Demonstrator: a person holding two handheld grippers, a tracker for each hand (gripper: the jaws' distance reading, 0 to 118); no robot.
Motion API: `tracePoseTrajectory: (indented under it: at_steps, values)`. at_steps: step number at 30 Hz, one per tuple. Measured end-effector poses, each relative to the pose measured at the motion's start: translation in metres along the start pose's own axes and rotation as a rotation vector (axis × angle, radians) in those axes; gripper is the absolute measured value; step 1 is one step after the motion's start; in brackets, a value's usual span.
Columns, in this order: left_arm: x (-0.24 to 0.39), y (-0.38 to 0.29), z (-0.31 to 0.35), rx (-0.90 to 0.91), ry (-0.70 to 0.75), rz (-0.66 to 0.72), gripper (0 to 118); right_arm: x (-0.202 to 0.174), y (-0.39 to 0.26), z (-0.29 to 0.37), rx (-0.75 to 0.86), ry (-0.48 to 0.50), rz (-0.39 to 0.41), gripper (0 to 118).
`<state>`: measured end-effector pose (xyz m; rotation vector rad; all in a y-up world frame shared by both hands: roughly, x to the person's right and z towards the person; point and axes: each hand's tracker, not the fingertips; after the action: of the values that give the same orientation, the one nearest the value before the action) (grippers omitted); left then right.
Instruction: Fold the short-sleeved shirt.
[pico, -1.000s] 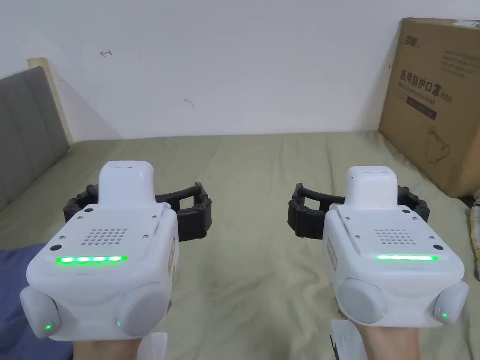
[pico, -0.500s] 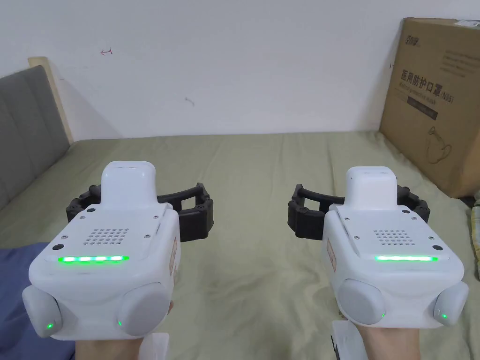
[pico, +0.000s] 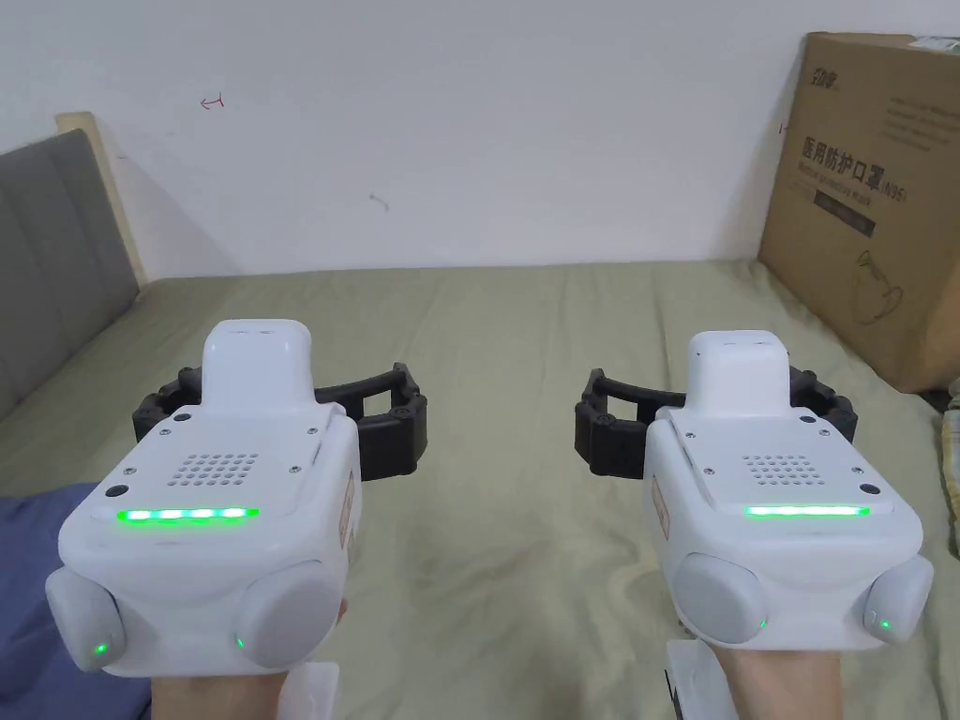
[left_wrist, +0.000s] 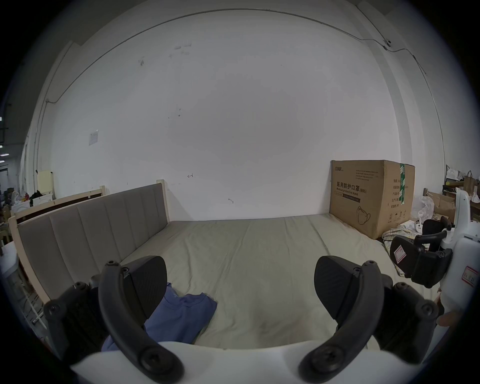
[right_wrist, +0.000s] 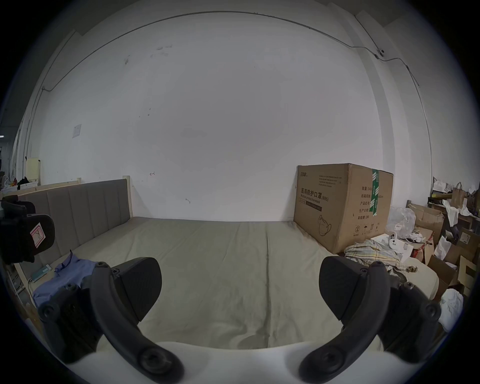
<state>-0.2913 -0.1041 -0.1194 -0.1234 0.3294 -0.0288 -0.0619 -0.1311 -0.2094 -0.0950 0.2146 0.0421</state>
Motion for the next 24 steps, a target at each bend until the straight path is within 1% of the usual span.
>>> tracePoseTrajectory:
  at_steps: [16,21,24]
  values:
    - [0.0010,-0.0002,-0.0008,-0.003,-0.006,-0.008,115,0.0002,-0.0008,-0.0008,0.004,0.013,0.011,118]
    - [0.0032,-0.0002,-0.0002,0.003,-0.006,-0.023,115,-0.0016,-0.0027,-0.0029,0.003,0.001,0.028,118]
    - [0.0034,0.0000,0.0005,0.011,0.003,-0.018,115,-0.0009,-0.0029,-0.0030,0.005,-0.013,0.021,118]
